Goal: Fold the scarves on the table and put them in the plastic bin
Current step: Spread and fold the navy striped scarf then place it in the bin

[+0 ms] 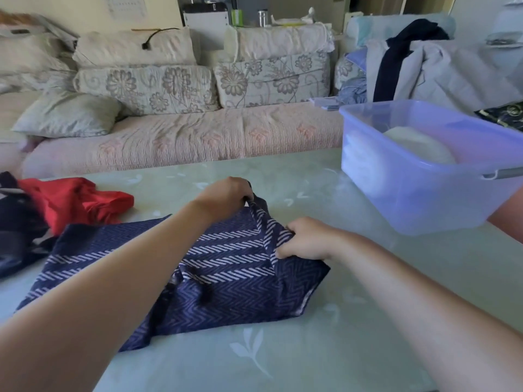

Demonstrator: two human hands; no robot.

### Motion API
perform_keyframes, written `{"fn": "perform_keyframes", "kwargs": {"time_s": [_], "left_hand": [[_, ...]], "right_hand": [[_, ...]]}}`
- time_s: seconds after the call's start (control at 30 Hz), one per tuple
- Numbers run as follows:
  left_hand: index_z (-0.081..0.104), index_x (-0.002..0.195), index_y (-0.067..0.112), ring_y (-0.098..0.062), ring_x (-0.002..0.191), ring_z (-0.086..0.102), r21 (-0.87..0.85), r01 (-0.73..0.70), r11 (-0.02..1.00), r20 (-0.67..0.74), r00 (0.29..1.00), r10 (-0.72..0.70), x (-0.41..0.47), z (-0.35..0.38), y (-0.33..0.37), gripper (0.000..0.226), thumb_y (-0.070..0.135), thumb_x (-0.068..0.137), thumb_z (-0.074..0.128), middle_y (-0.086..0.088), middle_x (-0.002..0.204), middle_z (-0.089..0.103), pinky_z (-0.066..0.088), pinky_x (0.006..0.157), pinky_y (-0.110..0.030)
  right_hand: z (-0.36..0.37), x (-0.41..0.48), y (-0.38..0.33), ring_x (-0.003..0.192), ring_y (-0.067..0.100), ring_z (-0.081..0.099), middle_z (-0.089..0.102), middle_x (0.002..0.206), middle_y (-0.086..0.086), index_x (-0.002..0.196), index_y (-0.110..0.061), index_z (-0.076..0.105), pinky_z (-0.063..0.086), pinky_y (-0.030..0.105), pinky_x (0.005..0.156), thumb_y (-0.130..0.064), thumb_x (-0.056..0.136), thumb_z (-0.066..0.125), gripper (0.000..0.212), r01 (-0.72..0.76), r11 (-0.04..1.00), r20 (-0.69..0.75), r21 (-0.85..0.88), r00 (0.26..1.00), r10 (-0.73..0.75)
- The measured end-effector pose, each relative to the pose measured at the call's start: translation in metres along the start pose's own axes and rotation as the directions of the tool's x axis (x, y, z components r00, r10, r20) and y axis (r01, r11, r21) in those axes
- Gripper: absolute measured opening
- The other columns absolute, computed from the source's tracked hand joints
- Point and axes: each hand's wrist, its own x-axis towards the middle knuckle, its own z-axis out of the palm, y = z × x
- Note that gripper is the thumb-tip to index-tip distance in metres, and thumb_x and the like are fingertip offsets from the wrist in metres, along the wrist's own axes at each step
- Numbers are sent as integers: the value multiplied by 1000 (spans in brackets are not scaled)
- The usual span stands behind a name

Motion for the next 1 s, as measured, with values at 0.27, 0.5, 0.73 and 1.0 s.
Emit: {"fn": "perform_keyframes", "kwargs": {"time_s": [0.27,0.5,0.73,1.0], "left_hand": [[77,101,5,-26,111,63,-105,221,970,-26,974,-225,-81,-9,-72,34,-12,76,61,-9,116,70,42,99,-26],[72,116,14,-22,134,47,-101,321,942,131,943,-307,-124,14,-125,47,-11,82,52,-6,138,57,29,113,-25],[41,147,33,-17,143,30,-47,386,921,21,922,-386,-160,31,-115,54,13,96,41,6,155,36,26,115,-38],[17,155,38,-17,150,12,-24,509,861,215,843,-492,-220,19,-87,55,29,102,30,5,163,15,12,121,-41]], "right_hand": [[86,8,-100,88,29,69,71,102,11,93,-9,66,55,35,71,-31,64,81,39,9,984,56,176,998,-20],[139,15,-140,64,29,58,54,81,10,90,-2,60,54,30,42,-14,86,74,19,-61,950,195,307,981,0],[145,24,-149,71,21,74,70,96,1,109,-21,64,52,27,54,-23,92,55,19,87,986,96,143,990,-101],[180,10,-138,140,28,26,33,155,2,151,-28,36,27,43,115,-53,95,46,62,352,763,79,-542,926,-370]]}}
